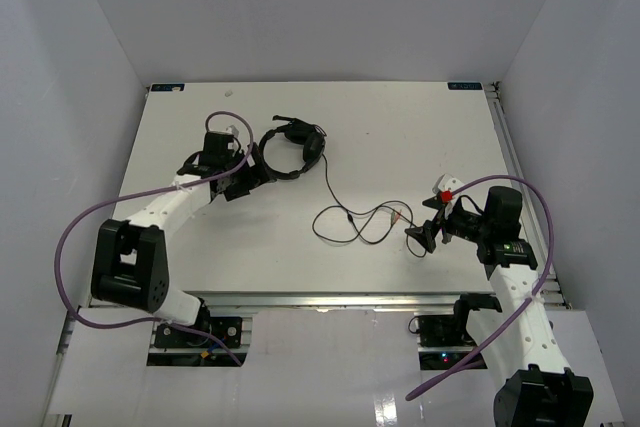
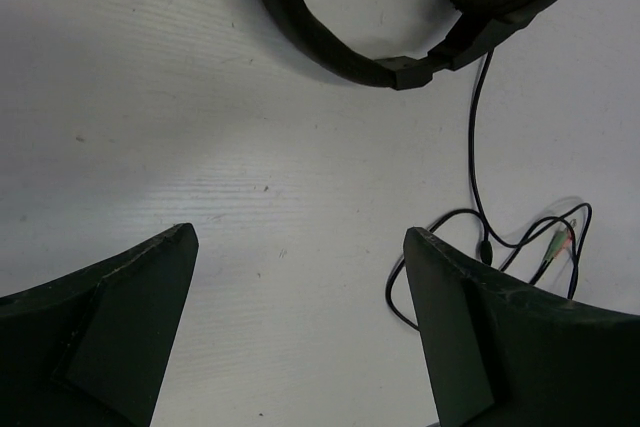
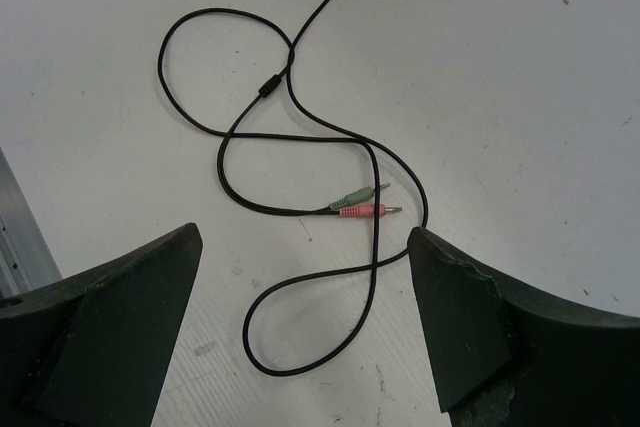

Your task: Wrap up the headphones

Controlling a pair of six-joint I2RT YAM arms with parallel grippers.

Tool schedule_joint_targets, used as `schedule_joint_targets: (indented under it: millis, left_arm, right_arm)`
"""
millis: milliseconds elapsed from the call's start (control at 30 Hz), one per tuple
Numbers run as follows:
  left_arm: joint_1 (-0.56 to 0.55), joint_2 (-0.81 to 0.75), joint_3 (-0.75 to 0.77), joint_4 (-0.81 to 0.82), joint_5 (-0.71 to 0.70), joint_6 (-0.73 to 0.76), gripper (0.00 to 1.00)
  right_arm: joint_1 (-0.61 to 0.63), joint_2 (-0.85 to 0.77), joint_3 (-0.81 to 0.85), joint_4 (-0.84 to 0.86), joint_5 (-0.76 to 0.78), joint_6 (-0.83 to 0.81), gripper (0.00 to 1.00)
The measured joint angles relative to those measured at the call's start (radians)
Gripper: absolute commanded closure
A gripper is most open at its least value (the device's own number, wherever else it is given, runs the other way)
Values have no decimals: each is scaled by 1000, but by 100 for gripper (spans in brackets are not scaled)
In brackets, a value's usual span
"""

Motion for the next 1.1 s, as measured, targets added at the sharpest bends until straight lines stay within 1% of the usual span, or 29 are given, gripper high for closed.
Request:
schedule_joint_targets:
  millis: [67,233,367,567,733,900,1000,1100]
  left_arm:
    - [-14,49,45,-3,-27,-5,7]
    - [-29,170,157,-14,-108,-31,18]
    - [-30,296,269,-35,-173,-47,25]
    - [-29,430,355,-58,-219,-59,37]
    - [-29,478,402,-67,-251,-59,41]
    - [-32,534,463,-82,-279,-46,42]
    - [-40,565,498,-96,-301,-29,45]
    - [-45,585,526,-108,-318,-19,51]
  right_arm:
    - [0,0,0,0,-2,0,10]
    - [0,0,0,0,-4,0,10]
    - [0,-1,0,0,-4,0,10]
    - [0,-4,0,0,-9,-1,10]
    - [0,-6,0,0,-12,-1,10]
    - [0,-6,0,0,-12,-1,10]
    - [0,-6,0,0,-12,-1,10]
    - [0,-4,0,0,-12,-1,10]
